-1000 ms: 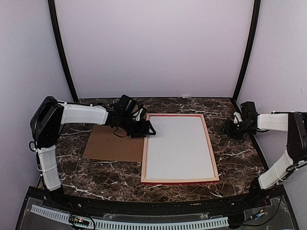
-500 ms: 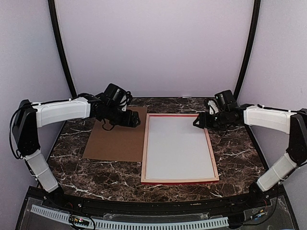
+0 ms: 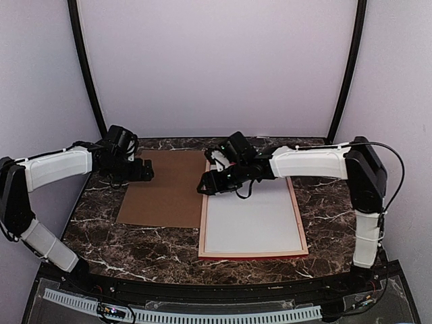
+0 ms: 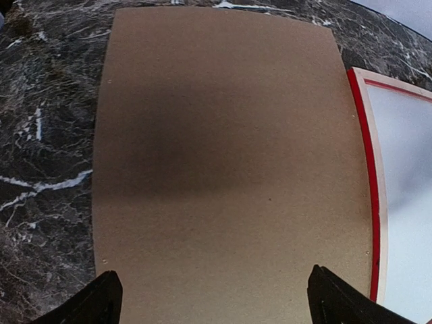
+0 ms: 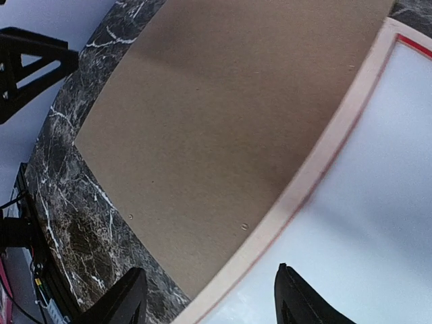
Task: Put the photo into the frame
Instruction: Move the frame body to the center of the board.
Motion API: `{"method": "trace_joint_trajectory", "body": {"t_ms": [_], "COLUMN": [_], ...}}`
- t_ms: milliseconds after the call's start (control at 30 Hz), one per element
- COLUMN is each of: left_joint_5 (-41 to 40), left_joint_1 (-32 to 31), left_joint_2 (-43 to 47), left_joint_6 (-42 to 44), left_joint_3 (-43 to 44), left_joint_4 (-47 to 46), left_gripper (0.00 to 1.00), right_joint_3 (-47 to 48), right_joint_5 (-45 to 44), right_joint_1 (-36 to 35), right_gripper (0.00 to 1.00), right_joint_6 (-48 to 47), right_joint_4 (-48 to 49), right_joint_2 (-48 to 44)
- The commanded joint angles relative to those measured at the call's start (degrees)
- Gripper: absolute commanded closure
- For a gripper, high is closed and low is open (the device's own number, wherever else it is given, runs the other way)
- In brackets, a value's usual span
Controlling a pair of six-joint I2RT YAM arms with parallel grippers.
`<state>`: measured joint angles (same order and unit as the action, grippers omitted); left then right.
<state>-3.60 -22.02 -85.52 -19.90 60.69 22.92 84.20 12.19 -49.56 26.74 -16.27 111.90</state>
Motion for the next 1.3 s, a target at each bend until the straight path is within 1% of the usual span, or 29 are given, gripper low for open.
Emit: {"method": "trace_joint_trajectory", "body": {"t_ms": [0,200,367,533,867,967,1067,1167,1267], "left_joint_5": [1.23,3.34,6.69,7.87,10.44,10.1,10.79,14.33,16.05], "left_joint_1": [2.4,5.9,8.58,10.33,13.37,14.06,14.81,15.75,15.95], "left_joint_2": [5.34,7.91,9.5,7.95,1.07,-0.12,-2.57,-5.53,-8.03], "left_joint_6": [-0.78,-3.83,-6.41,-6.81,-6.27,-5.16,-3.76,-2.88,-2.47], "left_joint_3": [-4.09,-9.55,-13.38,-14.1,-13.53,-12.54,-11.02,-8.52,-7.41], "left_joint_4": [-3.61,-7.38,-11.59,-14.29,-17.45,-17.48,-17.26,-16.74,-16.72], "left_gripper": [0.01,0.01,0.01,0.01,0.01,0.01,0.01,0.01,0.01], "right_joint_3": [9.5,20.32,23.01,20.59,14.33,12.46,12.65,12.89,11.41], "right_joint_5": [1.52,2.64,1.88,-1.2,-7.37,-7.61,-6.93,-7.6,-8.82], "right_joint_1": [-4.33,-6.5,-6.33,-5.37,-1.56,-0.54,-0.1,0.07,0.28], "right_gripper": [0.35,0.35,0.36,0.36,0.36,0.36,0.36,0.35,0.35], "right_joint_6": [0.96,2.24,3.01,3.61,2.02,1.74,1.78,1.74,1.58], "right_joint_4": [-1.43,-4.82,-7.37,-8.37,-11.4,-10.73,-9.99,-9.1,-7.28], "right_joint_2": [8.23,18.08,21.95,21.16,17.65,16.23,16.07,15.59,13.93]}}
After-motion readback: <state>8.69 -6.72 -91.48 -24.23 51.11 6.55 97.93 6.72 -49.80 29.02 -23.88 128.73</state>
